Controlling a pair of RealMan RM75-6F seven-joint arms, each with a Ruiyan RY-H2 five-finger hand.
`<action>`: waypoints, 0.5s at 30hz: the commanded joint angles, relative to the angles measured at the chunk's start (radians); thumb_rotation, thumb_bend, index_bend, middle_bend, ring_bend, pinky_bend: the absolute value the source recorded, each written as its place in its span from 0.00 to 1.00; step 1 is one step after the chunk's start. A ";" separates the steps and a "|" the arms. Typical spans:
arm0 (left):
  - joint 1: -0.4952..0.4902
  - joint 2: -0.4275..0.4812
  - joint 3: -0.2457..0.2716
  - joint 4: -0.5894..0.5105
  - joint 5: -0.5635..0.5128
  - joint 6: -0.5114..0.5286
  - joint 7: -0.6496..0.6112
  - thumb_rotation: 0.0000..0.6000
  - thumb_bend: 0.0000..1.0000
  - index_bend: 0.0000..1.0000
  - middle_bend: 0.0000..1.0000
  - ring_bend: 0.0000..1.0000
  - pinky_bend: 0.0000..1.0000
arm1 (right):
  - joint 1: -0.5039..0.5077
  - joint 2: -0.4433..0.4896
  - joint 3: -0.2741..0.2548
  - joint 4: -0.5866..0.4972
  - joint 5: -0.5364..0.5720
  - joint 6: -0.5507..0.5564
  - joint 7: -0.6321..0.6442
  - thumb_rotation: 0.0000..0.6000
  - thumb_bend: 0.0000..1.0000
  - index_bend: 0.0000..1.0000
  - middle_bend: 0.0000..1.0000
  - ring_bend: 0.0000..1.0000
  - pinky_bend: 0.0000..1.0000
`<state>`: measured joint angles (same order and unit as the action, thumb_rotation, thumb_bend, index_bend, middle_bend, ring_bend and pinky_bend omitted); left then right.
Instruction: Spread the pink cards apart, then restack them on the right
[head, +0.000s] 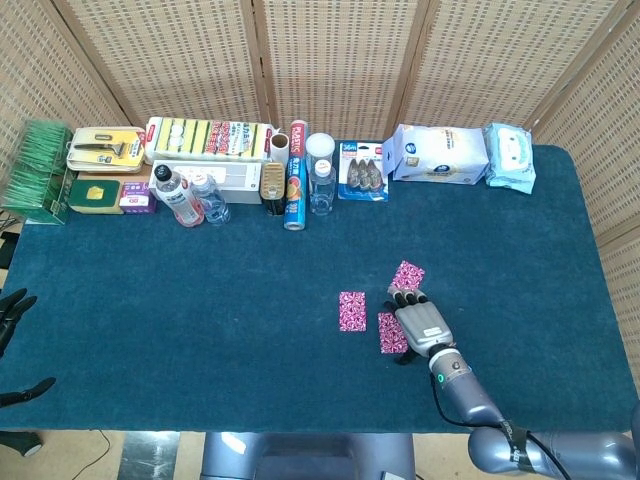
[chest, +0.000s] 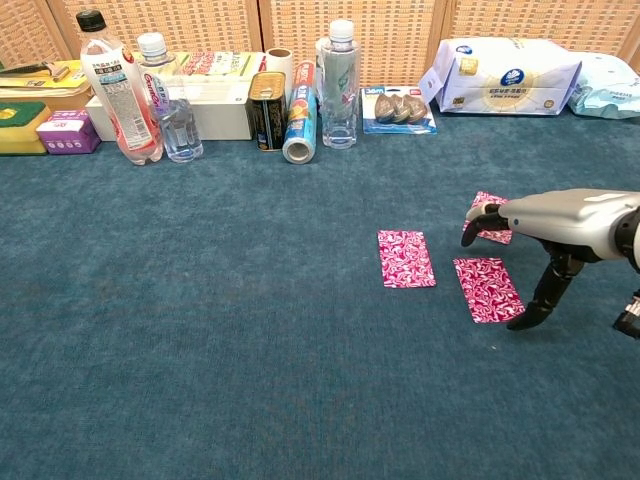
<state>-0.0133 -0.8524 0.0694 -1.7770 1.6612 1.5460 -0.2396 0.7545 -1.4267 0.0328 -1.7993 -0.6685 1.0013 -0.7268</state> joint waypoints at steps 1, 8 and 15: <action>0.000 0.000 0.000 0.001 -0.001 0.000 -0.001 1.00 0.07 0.00 0.00 0.00 0.01 | 0.008 -0.004 -0.004 0.000 0.016 0.008 -0.008 0.84 0.03 0.14 0.00 0.00 0.00; -0.002 0.001 -0.001 0.000 -0.004 -0.003 -0.004 1.00 0.07 0.00 0.00 0.00 0.01 | 0.016 -0.006 -0.013 0.010 0.030 0.019 -0.011 0.83 0.03 0.14 0.00 0.00 0.00; -0.003 0.001 0.000 -0.002 -0.003 -0.005 0.002 1.00 0.07 0.00 0.00 0.00 0.01 | 0.010 -0.009 -0.027 0.011 0.009 0.028 0.004 0.83 0.03 0.14 0.00 0.00 0.00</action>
<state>-0.0160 -0.8512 0.0689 -1.7788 1.6584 1.5406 -0.2384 0.7655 -1.4346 0.0078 -1.7887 -0.6568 1.0278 -0.7254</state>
